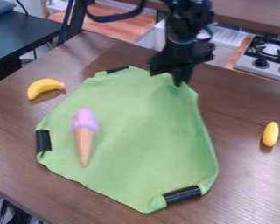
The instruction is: Fold the cloth from the bottom right to the top left
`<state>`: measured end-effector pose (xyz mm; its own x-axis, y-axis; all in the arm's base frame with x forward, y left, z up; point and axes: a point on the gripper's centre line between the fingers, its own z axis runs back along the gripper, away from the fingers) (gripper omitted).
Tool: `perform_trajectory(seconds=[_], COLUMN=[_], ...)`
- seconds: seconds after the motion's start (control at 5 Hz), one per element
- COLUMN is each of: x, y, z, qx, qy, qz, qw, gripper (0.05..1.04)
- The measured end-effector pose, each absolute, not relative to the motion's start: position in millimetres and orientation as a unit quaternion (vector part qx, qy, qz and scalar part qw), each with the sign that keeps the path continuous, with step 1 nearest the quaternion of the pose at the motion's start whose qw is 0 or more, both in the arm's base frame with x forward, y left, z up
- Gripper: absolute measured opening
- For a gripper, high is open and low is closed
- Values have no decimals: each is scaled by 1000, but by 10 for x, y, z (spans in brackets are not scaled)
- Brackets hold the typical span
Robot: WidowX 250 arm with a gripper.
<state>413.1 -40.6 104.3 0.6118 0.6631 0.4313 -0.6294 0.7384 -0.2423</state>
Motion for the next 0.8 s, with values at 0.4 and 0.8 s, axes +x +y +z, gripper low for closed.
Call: perform_trajectory(seconds=[0.4,0.8], x=[3718,3335], y=[111,517], z=[998,1361], qx=[-22,-64], qy=[-250,-256], qz=[353,367], qw=[901,892], gripper=[51,51])
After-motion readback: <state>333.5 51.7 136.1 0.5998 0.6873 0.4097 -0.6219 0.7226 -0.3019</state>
